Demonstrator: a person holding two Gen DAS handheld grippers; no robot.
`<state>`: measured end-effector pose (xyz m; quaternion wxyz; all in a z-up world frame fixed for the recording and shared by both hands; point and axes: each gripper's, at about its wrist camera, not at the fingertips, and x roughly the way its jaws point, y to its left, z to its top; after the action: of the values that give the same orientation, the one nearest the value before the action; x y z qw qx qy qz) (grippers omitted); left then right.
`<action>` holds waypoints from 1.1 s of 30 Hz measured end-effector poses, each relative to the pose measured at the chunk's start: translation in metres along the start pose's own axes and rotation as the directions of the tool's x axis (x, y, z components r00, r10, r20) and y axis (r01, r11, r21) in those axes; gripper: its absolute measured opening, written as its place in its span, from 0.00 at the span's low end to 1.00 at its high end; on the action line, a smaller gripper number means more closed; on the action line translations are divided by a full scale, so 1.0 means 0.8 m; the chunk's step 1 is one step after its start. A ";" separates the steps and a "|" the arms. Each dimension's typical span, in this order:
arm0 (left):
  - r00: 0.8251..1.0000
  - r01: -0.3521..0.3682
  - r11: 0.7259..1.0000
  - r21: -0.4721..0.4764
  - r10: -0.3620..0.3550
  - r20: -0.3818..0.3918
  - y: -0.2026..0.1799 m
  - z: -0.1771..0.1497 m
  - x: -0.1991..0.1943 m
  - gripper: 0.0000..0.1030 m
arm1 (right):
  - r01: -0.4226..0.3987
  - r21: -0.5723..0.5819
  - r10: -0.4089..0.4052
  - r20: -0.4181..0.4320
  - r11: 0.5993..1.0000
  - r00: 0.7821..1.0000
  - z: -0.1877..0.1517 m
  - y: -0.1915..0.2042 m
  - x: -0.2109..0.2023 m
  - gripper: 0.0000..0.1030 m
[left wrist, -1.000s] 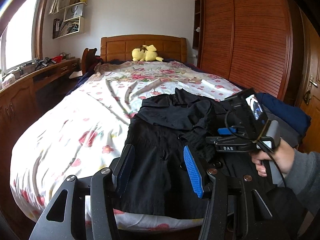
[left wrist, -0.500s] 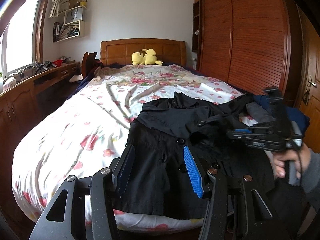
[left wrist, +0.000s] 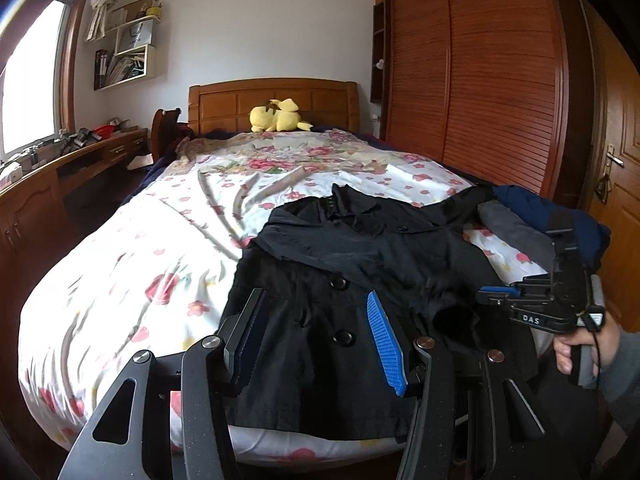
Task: Fold large clothes
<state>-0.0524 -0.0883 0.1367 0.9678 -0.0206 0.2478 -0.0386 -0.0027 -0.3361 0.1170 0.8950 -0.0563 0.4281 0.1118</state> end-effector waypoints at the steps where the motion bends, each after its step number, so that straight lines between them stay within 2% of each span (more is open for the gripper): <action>1: 1.000 -0.002 1.000 0.003 0.002 -0.001 0.000 0.000 0.000 0.51 | 0.011 0.008 -0.011 0.001 1.000 1.000 -0.002 -0.006 -0.001 0.08; 5: 1.000 0.004 1.000 0.007 -0.004 -0.005 0.001 -0.001 0.001 0.51 | 0.076 0.053 -0.077 0.019 0.996 0.997 -0.005 -0.032 -0.010 0.08; 6: 1.000 0.005 1.000 0.007 -0.005 -0.005 0.001 -0.002 0.002 0.51 | 0.079 0.063 -0.080 0.026 0.995 0.996 -0.005 -0.036 -0.014 0.11; 7: 1.000 0.007 1.000 0.009 -0.007 -0.005 0.000 -0.002 0.002 0.51 | 0.079 0.068 -0.081 0.035 0.995 0.996 -0.004 -0.037 -0.019 0.14; 9: 1.000 0.011 1.000 0.010 -0.011 -0.007 -0.001 -0.002 0.002 0.51 | 0.073 0.055 -0.076 0.060 0.996 0.995 -0.003 -0.031 -0.029 0.34; 13: 1.000 0.017 1.000 0.013 -0.017 -0.015 -0.002 -0.003 0.005 0.51 | 0.041 -0.013 -0.039 0.082 0.999 0.996 -0.001 -0.002 -0.037 0.44; 15: 1.000 0.019 1.000 0.013 -0.019 -0.021 -0.004 -0.003 0.007 0.51 | 0.007 -0.042 -0.003 0.081 0.999 0.997 -0.002 0.016 -0.035 0.57; 17: 0.999 0.023 1.000 0.014 -0.022 -0.026 -0.005 -0.004 0.008 0.51 | -0.036 -0.069 0.041 0.078 0.997 0.996 -0.001 0.036 -0.031 0.66; 20: 0.999 0.023 0.999 0.022 -0.023 -0.032 -0.007 -0.003 0.009 0.51 | -0.071 -0.100 0.076 0.048 0.992 0.996 0.002 0.061 -0.017 0.66; 26: 0.999 0.025 0.999 0.033 -0.023 -0.040 -0.006 -0.004 0.006 0.51 | 0.010 -0.158 -0.022 -0.073 0.987 0.997 0.000 0.075 0.031 0.66; 28: 0.999 0.026 0.999 0.035 -0.025 -0.042 -0.006 -0.005 0.005 0.51 | 0.027 -0.183 -0.049 -0.115 0.983 0.992 -0.005 0.072 0.044 0.53; 29: 0.999 0.028 0.999 0.035 -0.026 -0.043 -0.005 -0.005 0.005 0.51 | 0.030 -0.188 -0.053 -0.118 0.982 0.992 -0.006 0.070 0.045 0.44; 30: 0.999 0.029 0.999 0.036 -0.027 -0.045 -0.006 -0.005 0.006 0.51 | 0.023 -0.179 -0.044 -0.114 0.984 0.992 -0.009 0.064 0.043 0.29; 32: 0.998 0.031 0.999 0.036 -0.029 -0.048 -0.006 -0.005 0.005 0.51 | 0.005 -0.144 -0.018 -0.091 0.989 0.996 -0.009 0.052 0.032 0.15; 33: 0.998 0.032 0.999 0.037 -0.031 -0.049 -0.005 -0.005 0.005 0.51 | -0.001 -0.131 -0.009 -0.075 0.991 0.997 -0.009 0.048 0.027 0.12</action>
<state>-0.0511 -0.0931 0.1312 0.9610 -0.0054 0.2700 -0.0590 -0.0044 -0.2969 0.0953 0.8727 -0.1200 0.4533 0.1359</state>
